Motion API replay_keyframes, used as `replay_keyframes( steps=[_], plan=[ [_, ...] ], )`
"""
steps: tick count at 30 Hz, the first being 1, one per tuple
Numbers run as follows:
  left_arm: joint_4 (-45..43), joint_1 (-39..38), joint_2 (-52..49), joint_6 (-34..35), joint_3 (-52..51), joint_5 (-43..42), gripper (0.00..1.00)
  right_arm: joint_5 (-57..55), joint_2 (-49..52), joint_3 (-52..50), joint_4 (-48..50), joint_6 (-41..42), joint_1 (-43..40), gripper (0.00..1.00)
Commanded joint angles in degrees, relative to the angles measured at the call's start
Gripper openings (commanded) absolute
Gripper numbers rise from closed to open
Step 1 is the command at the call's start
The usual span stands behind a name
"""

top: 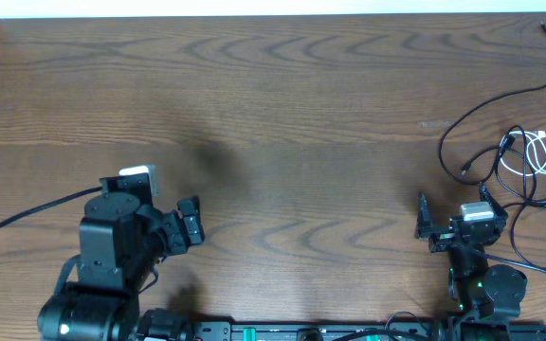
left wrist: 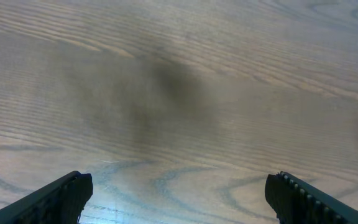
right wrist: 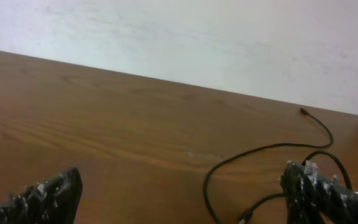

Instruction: Untangle cables

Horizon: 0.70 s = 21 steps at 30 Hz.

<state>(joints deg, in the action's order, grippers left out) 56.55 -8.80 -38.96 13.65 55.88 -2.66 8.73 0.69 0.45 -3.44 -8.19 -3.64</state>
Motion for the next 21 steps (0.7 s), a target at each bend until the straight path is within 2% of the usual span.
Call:
replay_keyframes(
  steps=[1, 4, 8, 14, 21],
  plan=[
    [1.8, 0.3, 3.7, -1.6, -0.5, 1.9, 0.94, -0.2, -0.4, -0.1, -0.2, -0.2, -0.3, 0.99],
    [0.3, 1.1, 7.6, -2.7, -3.3, 2.0, 0.94, -0.2, -0.4, -0.1, -0.2, -0.2, -0.3, 0.99],
    [-6.2, 2.4, 16.1, -3.8, -13.7, 1.8, 0.94, -0.2, -0.4, -0.1, -0.2, -0.2, -0.3, 0.99],
    [-23.4, 3.1, 30.6, -3.8, -33.7, -0.9, 0.94, -0.2, -0.4, -0.1, -0.2, -0.2, -0.3, 0.99],
    [-40.9, 3.1, 38.2, -4.3, -46.1, -1.4, 0.94, -0.2, -0.4, -0.1, -0.2, -0.2, -0.3, 0.99]
  ],
)
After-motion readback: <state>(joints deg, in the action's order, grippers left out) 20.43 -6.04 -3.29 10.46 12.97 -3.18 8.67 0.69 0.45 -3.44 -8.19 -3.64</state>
